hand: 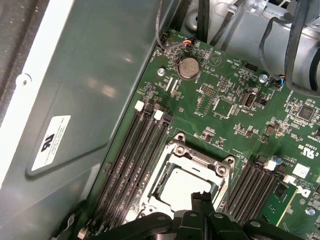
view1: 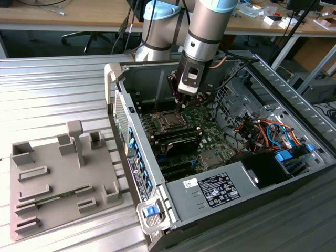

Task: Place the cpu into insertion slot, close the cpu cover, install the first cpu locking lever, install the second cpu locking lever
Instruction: 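Install the first cpu locking lever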

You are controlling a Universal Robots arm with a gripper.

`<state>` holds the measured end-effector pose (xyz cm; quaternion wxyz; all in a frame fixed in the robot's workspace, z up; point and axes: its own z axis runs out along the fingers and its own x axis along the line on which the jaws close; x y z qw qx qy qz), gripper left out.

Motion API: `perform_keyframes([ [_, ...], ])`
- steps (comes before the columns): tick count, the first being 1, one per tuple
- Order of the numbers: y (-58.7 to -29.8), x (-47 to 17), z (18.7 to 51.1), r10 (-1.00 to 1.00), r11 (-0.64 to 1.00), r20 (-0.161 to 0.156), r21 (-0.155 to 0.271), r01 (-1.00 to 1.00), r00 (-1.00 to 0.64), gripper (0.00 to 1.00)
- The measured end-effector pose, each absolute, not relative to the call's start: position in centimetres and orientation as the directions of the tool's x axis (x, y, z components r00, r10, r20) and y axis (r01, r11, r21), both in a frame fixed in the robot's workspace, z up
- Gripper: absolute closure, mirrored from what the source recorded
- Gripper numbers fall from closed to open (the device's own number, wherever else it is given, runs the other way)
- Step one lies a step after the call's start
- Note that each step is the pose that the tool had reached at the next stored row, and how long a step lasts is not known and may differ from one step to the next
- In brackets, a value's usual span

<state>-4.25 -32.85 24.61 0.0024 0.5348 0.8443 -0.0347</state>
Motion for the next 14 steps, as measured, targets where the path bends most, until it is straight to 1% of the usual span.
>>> perform_keyframes([
  [14,-32.85,-4.25,24.61,0.89,0.451,-0.041,-0.056,0.891,-0.454,0.89],
])
